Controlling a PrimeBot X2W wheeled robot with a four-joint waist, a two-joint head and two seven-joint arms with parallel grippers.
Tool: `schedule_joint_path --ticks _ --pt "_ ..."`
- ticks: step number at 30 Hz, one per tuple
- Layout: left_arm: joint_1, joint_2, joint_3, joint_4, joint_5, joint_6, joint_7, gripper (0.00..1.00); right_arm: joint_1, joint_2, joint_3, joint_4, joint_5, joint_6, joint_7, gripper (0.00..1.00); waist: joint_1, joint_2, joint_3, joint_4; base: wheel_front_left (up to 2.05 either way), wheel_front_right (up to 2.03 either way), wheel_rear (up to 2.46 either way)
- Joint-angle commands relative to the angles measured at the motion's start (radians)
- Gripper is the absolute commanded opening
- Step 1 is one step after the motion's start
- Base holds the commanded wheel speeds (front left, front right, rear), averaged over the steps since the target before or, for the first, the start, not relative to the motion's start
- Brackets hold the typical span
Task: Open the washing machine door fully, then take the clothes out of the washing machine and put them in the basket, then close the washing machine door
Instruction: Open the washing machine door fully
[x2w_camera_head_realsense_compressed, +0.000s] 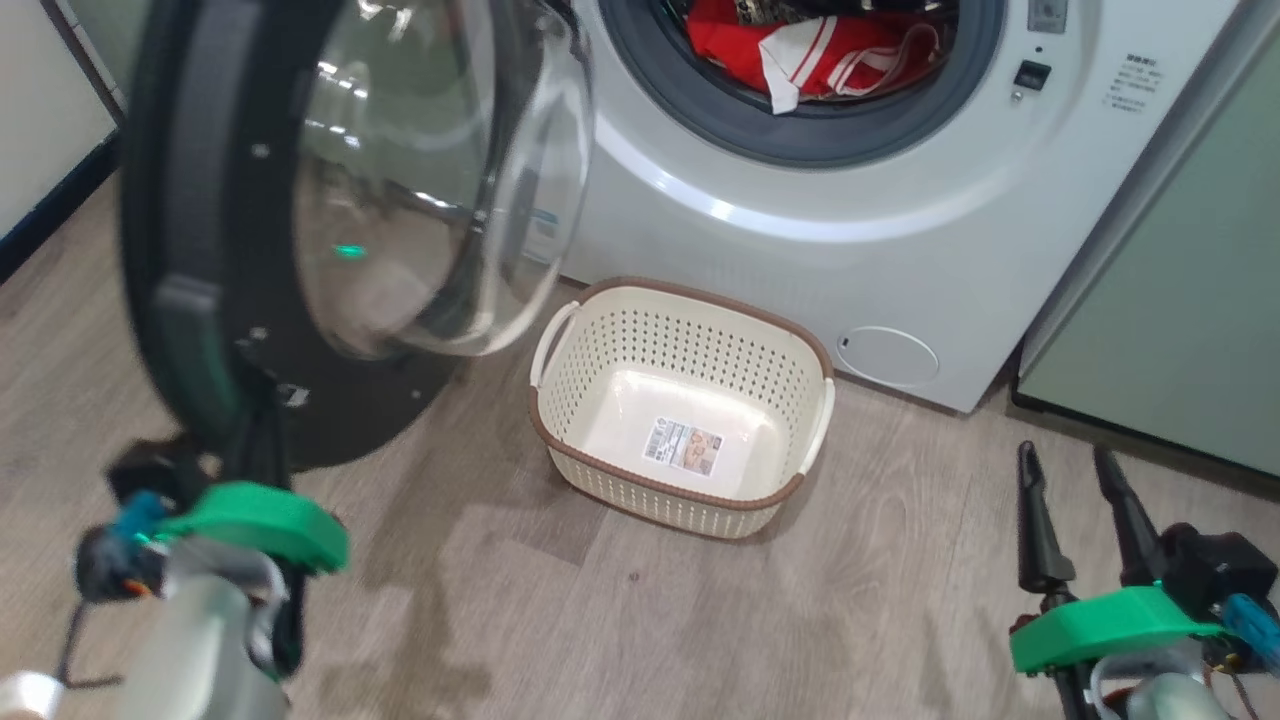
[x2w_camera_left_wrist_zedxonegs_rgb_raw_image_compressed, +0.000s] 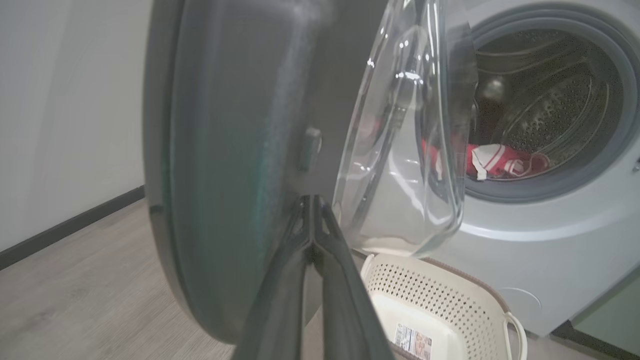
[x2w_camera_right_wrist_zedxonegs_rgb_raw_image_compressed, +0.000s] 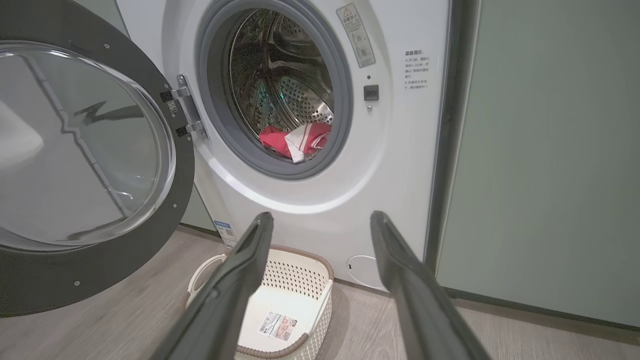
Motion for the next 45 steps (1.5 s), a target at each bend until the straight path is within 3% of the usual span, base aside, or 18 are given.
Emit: schedule_joint_path --ticks 1,3,6,20,28,37,39,40,43,44,45 --pt "-0.073 0.021 0.046 -0.019 -0.009 -0.006 -0.006 0.00 -0.019 -0.006 0.028 -0.028 0.002 0.007 -0.006 1.00 0.0000 0.0000 0.004 -0.004 0.00 0.00 0.00" --pt "-0.120 0.036 0.114 0.033 -0.014 -0.033 -0.006 0.00 -0.028 -0.017 0.040 -0.028 0.003 0.007 -0.006 1.00 0.0000 0.0000 0.023 -0.020 0.00 0.00 0.00" --pt "-0.160 0.049 0.178 0.080 0.000 -0.037 -0.006 0.00 -0.038 -0.030 0.040 -0.029 0.005 0.007 -0.006 1.00 0.0000 0.0000 0.046 -0.037 0.00 0.00 0.00" --pt "-0.288 0.076 0.428 0.227 0.073 0.035 -0.006 0.00 -0.083 -0.060 0.051 -0.031 0.007 0.007 -0.006 1.00 0.0000 0.0000 0.120 -0.083 0.00 0.00 0.00" --pt "-0.272 0.053 0.458 0.220 0.129 -0.021 -0.006 0.00 -0.089 -0.049 0.053 -0.021 0.009 0.007 -0.006 1.00 0.0000 0.0000 0.106 -0.104 0.00 0.00 0.00" --pt "-0.121 -0.020 0.417 0.089 0.195 -0.093 -0.006 0.00 -0.075 -0.016 0.057 -0.018 0.012 0.007 -0.006 1.00 0.0000 0.0000 0.042 -0.185 0.00 0.00 0.00" --pt "-0.090 -0.025 0.399 0.067 0.202 -0.102 -0.006 0.27 -0.071 -0.010 0.061 -0.020 0.012 0.007 -0.006 1.00 0.0000 0.0000 0.029 -0.210 0.00 0.00 0.00" --pt "-0.077 -0.029 0.389 0.056 0.204 -0.105 -0.006 0.35 -0.069 -0.008 0.061 -0.022 0.012 0.007 -0.006 1.00 0.0000 0.0000 0.023 -0.222 0.00 0.00 0.00" --pt "-0.040 -0.049 0.345 0.019 0.206 -0.111 -0.006 0.49 -0.065 -0.003 0.060 -0.025 0.012 0.007 -0.006 1.00 0.0000 0.0000 0.011 -0.256 0.00 0.00 0.00" --pt "-0.040 -0.049 0.345 0.019 0.206 -0.111 -0.006 0.49 -0.065 -0.003 0.060 -0.025 0.012 0.007 -0.006 1.00 0.0000 0.0000 0.011 -0.256 0.00 0.00 0.00" --pt "-0.031 -0.054 0.333 0.009 0.204 -0.112 -0.006 0.69 -0.065 -0.001 0.065 -0.025 0.011 0.007 -0.006 1.00 0.0000 0.0000 0.009 -0.269 0.00 0.00 0.00"
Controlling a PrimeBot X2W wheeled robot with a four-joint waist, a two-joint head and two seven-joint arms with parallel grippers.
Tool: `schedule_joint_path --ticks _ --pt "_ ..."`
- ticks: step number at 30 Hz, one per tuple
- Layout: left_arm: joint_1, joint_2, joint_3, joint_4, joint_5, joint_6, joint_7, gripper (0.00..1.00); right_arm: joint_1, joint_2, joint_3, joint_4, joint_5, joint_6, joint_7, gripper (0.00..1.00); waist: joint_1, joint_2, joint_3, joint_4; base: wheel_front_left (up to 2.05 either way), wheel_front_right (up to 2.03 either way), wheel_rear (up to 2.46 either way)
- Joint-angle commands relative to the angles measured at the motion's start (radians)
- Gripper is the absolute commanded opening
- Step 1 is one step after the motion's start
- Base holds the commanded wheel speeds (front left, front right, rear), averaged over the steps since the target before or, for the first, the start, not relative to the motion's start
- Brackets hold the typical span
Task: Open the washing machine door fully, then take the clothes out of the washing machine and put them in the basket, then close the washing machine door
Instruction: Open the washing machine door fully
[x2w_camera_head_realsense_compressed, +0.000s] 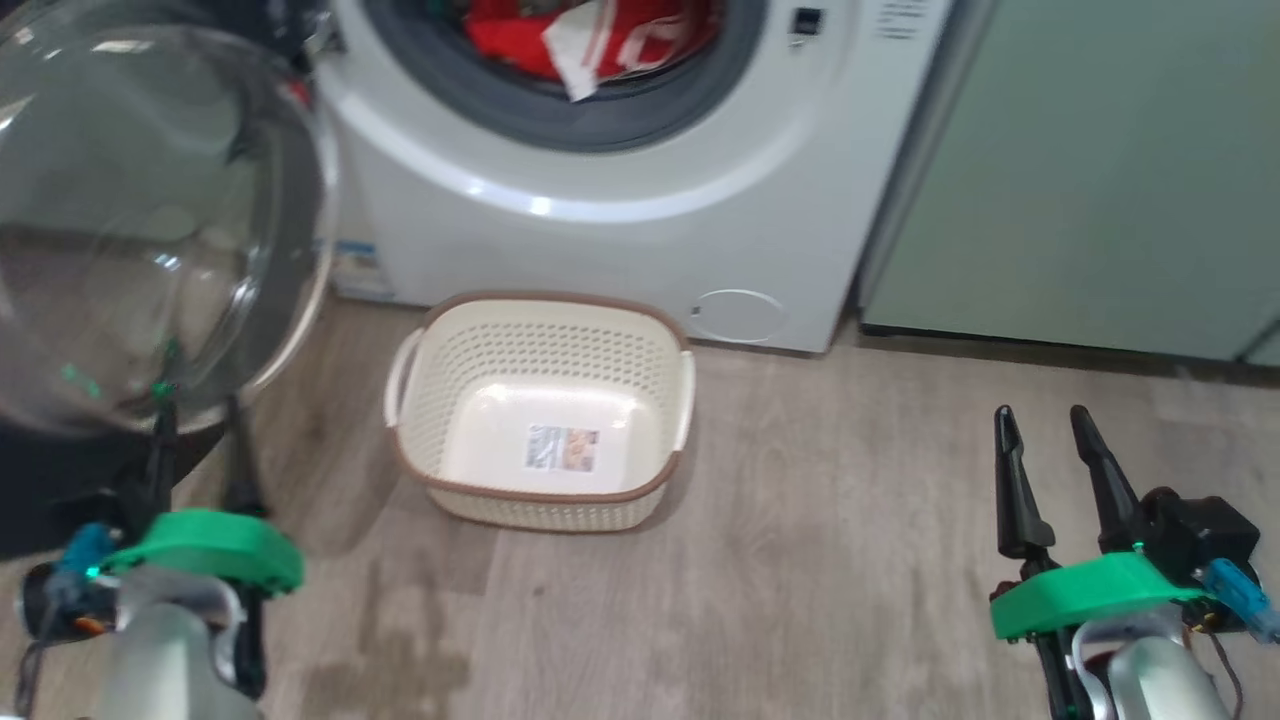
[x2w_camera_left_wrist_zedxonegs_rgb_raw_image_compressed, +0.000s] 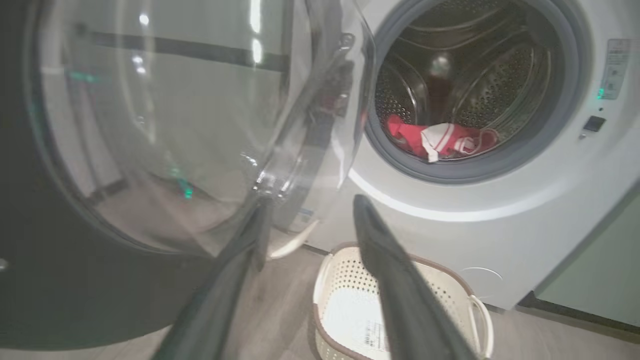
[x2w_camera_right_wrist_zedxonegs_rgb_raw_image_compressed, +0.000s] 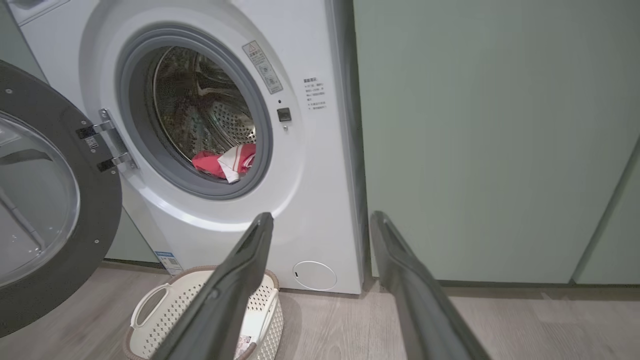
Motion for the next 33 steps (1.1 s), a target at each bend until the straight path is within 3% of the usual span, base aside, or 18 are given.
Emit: schedule_joint_path --ticks 1,14,33 --pt "-0.024 0.016 0.014 -0.038 0.001 -0.004 -0.006 1.00 -0.006 0.000 0.025 -0.035 0.000 0.007 -0.006 1.00 0.0000 0.0000 -0.014 -0.036 0.00 0.00 0.00" --pt "0.017 -0.005 -0.094 -0.095 -0.051 -0.006 -0.006 1.00 -0.001 0.011 0.023 -0.039 -0.013 0.007 -0.006 1.00 0.0000 0.0000 -0.031 -0.163 0.00 0.00 0.00" --pt "0.036 0.003 -0.136 -0.095 -0.031 -0.006 -0.006 1.00 0.008 0.015 0.002 -0.040 -0.018 0.007 -0.006 1.00 0.0000 0.0000 -0.030 -0.178 0.00 0.00 0.00"
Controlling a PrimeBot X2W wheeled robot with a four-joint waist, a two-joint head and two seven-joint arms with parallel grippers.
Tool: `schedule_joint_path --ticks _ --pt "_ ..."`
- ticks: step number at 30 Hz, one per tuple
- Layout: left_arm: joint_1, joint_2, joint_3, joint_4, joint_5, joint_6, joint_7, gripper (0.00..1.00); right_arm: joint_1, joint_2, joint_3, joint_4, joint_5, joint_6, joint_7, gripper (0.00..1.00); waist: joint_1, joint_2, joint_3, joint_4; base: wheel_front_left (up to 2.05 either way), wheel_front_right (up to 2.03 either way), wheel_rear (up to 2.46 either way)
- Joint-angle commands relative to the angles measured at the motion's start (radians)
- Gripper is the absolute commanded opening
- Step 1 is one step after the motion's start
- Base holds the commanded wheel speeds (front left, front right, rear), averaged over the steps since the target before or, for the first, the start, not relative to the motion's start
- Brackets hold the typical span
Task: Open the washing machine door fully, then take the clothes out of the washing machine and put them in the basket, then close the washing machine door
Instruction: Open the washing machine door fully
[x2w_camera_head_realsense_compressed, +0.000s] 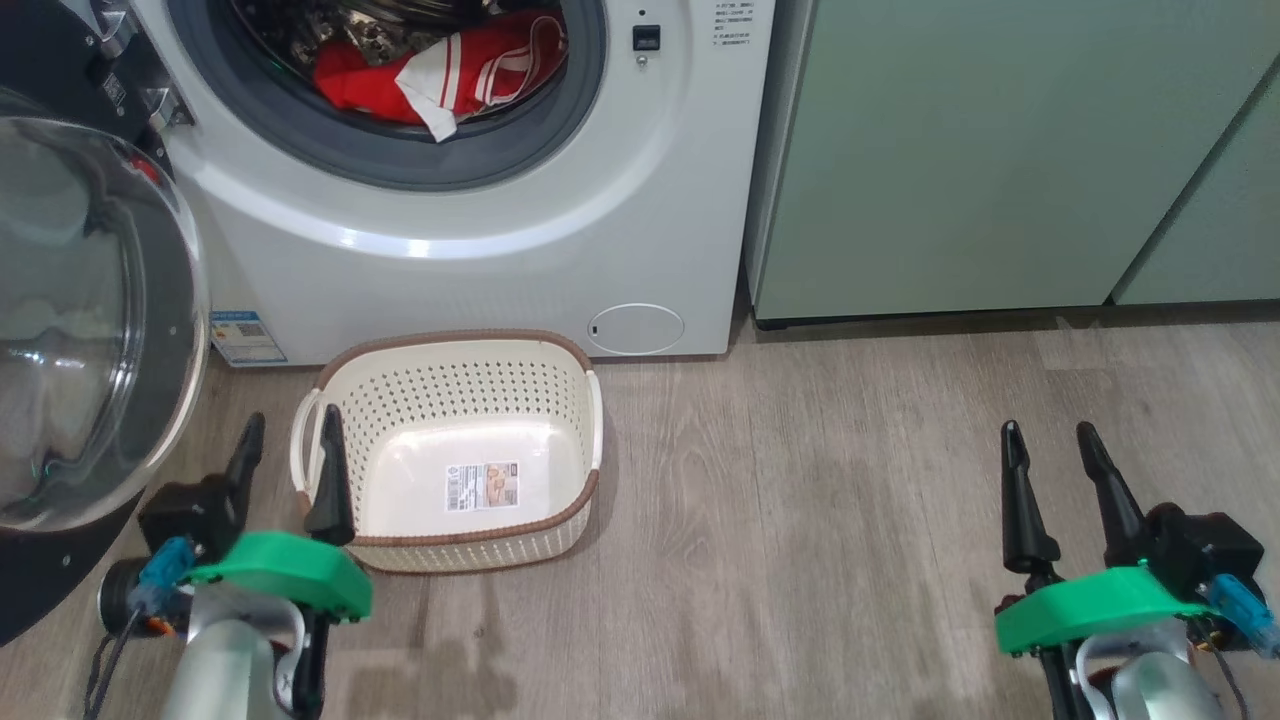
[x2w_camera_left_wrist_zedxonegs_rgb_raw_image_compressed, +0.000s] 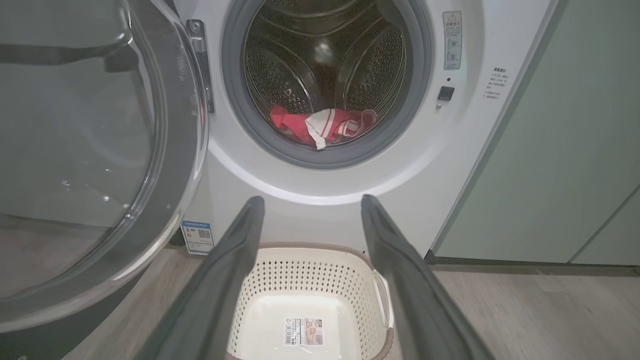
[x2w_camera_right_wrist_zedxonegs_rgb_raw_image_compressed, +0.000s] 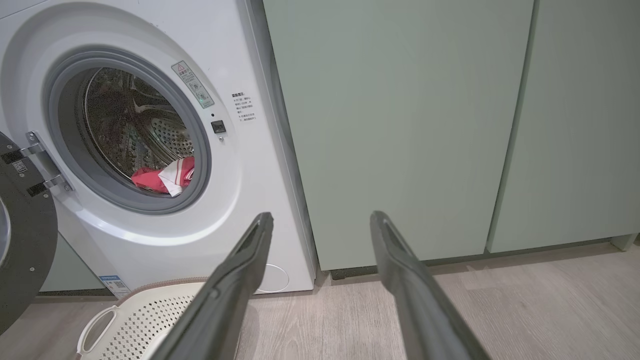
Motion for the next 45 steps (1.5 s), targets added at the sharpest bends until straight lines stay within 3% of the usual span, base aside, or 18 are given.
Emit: schedule_joint_path --ticks 1,14,26,36,45 --pt "-0.028 0.026 0.011 -0.027 0.004 0.001 -0.006 1.00 -0.018 0.006 0.021 -0.036 -0.008 0.007 -0.006 1.00 0.0000 0.0000 0.002 0.002 0.00 0.00 0.00" --pt "-0.023 0.046 -0.045 -0.027 -0.024 0.001 -0.006 1.00 -0.018 0.006 0.026 -0.032 -0.006 0.007 -0.006 1.00 0.0000 0.0000 0.000 0.010 0.15 -0.15 0.00" --pt "-0.028 0.049 -0.046 -0.025 -0.038 0.001 -0.006 1.00 -0.020 0.007 0.035 -0.029 -0.001 0.007 -0.006 1.00 0.0000 0.0000 0.001 -0.006 1.72 -1.72 0.00" --pt "-0.036 0.036 0.015 -0.057 -0.012 0.018 -0.006 1.00 -0.020 0.007 0.033 -0.029 -0.001 0.007 -0.006 1.00 0.0000 0.0000 0.005 -0.007 1.93 -1.91 -0.02" --pt "-0.039 0.022 0.032 -0.037 0.022 0.018 -0.006 1.00 -0.023 0.007 0.033 -0.030 0.001 0.007 -0.006 1.00 0.0000 0.0000 0.009 -0.001 0.69 -0.69 0.00"
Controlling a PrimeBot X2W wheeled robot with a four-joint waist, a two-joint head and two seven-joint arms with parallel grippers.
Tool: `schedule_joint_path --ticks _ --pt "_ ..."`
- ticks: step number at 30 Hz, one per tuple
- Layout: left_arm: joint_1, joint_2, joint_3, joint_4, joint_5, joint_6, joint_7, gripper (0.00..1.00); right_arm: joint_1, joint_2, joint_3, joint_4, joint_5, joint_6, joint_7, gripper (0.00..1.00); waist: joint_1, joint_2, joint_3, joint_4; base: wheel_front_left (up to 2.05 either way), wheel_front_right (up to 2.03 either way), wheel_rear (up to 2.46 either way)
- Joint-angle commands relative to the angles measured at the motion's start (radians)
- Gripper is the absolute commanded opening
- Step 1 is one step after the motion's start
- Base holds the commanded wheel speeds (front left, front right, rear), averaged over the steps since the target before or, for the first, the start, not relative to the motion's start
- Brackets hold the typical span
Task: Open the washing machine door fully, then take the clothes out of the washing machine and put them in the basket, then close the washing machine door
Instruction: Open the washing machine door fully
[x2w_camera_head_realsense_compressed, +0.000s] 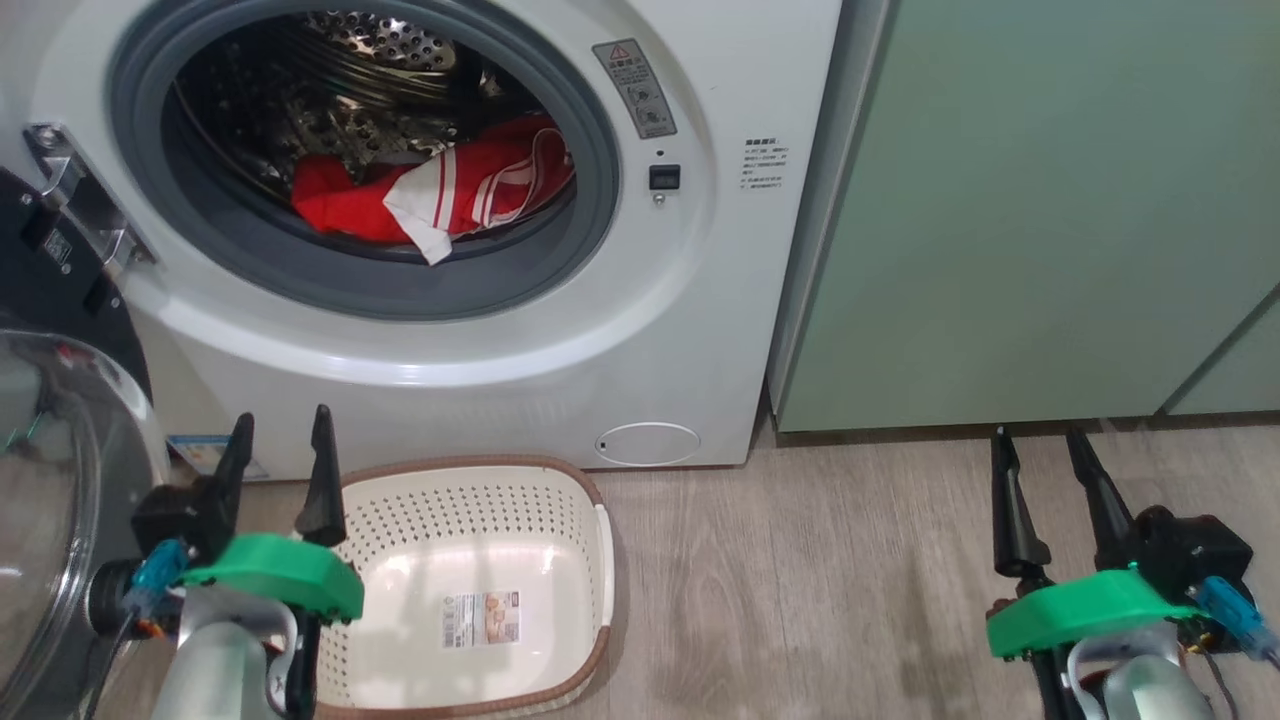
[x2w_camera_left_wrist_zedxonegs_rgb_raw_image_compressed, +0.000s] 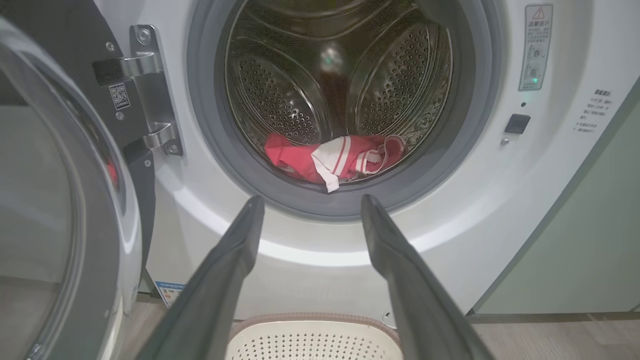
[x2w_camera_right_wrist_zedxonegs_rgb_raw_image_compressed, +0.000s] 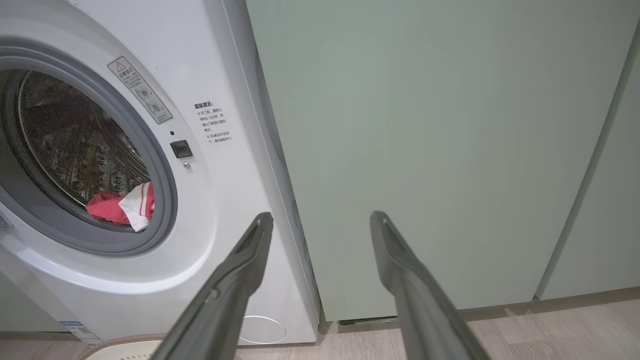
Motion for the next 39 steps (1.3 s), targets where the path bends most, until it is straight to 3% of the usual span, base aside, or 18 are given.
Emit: schedule_joint_path --ticks 1,9,15,33,39 --pt "-0.048 0.010 0.026 -0.020 0.016 0.008 -0.006 1.00 -0.026 0.001 0.021 -0.032 0.001 0.007 -0.006 1.00 0.0000 0.0000 0.003 0.002 0.00 0.00 0.00" --pt "-0.097 0.005 0.003 0.045 0.037 0.010 -0.006 1.00 -0.036 0.001 0.030 -0.036 0.002 0.007 -0.006 1.00 0.0000 0.0000 0.030 -0.006 0.00 0.00 0.00" --pt "-0.226 0.035 -0.039 0.177 0.066 0.008 0.008 1.00 -0.066 0.001 0.040 -0.043 0.007 0.007 -0.006 1.00 0.0000 0.0000 0.101 -0.030 0.00 0.00 0.00" --pt "-0.801 0.149 -0.114 0.484 -0.052 -0.009 0.409 1.00 -0.202 0.001 0.066 -0.067 0.056 0.007 -0.006 1.00 0.0000 0.0000 0.387 -0.136 0.00 0.00 0.00" --pt "-0.960 0.193 -0.115 0.521 -0.073 -0.009 0.494 1.00 -0.245 0.001 0.077 -0.076 0.069 0.007 -0.006 1.00 0.0000 0.0000 0.463 -0.176 0.00 0.00 0.00"
